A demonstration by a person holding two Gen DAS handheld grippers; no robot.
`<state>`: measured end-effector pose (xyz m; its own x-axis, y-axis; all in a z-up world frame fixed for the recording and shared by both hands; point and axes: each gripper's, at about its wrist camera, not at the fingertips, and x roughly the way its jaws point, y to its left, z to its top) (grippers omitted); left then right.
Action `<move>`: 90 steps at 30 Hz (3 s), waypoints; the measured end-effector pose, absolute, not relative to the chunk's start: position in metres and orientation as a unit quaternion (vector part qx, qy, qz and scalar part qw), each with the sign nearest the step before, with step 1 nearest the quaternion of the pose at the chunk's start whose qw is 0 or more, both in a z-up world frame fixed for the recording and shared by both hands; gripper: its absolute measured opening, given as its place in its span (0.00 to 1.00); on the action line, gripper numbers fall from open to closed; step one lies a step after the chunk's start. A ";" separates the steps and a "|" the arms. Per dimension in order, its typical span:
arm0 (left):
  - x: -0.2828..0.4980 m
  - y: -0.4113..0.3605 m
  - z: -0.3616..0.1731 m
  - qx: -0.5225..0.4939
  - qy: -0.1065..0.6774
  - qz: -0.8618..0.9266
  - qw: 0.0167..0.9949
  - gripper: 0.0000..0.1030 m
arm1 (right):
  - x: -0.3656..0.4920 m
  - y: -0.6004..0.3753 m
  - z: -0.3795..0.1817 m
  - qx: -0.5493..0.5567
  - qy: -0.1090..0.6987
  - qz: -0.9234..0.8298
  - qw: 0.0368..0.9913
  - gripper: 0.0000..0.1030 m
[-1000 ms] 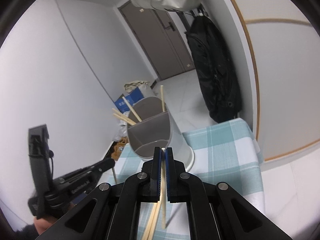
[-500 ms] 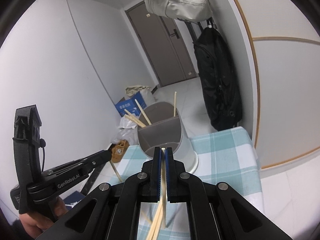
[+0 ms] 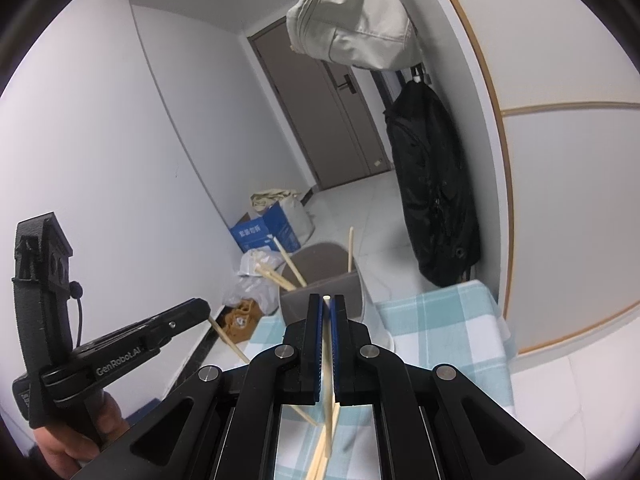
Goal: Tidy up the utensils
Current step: 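Hold the chopstick over the white holder and open the right gripper, then move the open right gripper back down to the chopstick pile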
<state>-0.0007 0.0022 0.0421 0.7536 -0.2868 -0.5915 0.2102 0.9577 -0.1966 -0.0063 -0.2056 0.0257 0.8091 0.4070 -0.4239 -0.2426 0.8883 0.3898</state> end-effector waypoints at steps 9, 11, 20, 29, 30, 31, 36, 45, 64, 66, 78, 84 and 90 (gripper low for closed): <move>0.010 0.003 0.078 -0.064 0.302 -0.137 0.941 0.00 | 0.012 -0.208 0.065 0.152 0.231 0.177 0.945 0.03; 0.013 0.007 0.089 -0.072 0.293 -0.133 0.944 0.00 | 0.017 -0.207 0.078 0.142 0.220 0.179 0.948 0.03; 0.037 0.008 0.121 -0.079 0.268 -0.115 0.953 0.00 | 0.052 -0.204 0.124 0.129 0.186 0.192 0.955 0.03; 0.079 0.013 0.136 -0.102 0.272 -0.108 0.951 0.00 | 0.102 -0.194 0.160 0.116 0.168 0.206 0.957 0.03; 0.082 0.014 0.136 -0.104 0.272 -0.107 0.951 0.00 | 0.107 -0.191 0.162 0.113 0.168 0.207 0.957 0.03; 0.087 0.016 0.135 -0.110 0.270 -0.104 0.951 0.00 | 0.113 -0.189 0.163 0.108 0.168 0.208 0.957 0.03; 0.104 0.025 0.124 -0.136 0.277 -0.097 0.946 0.00 | 0.140 -0.171 0.154 0.070 0.182 0.216 0.957 0.03; 0.127 0.033 0.095 -0.159 0.296 -0.090 0.938 0.00 | 0.166 -0.154 0.122 0.038 0.206 0.229 0.951 0.03; 0.140 0.042 0.064 -0.171 0.341 -0.136 0.914 0.00 | 0.178 -0.122 0.069 0.017 0.270 0.279 0.921 0.06; 0.141 0.040 0.064 -0.166 0.348 -0.149 0.910 0.01 | 0.175 -0.123 0.063 0.032 0.279 0.286 0.916 0.06; 0.125 0.046 0.071 -0.176 0.367 -0.176 0.896 0.52 | 0.140 -0.161 0.056 0.103 0.286 0.261 0.916 0.36; 0.105 0.047 0.079 -0.168 0.359 -0.145 0.907 0.61 | 0.111 -0.179 0.064 0.124 0.274 0.244 0.922 0.53; 0.080 0.041 0.081 -0.144 0.355 -0.129 0.915 0.62 | 0.077 -0.189 0.069 0.136 0.259 0.236 0.927 0.67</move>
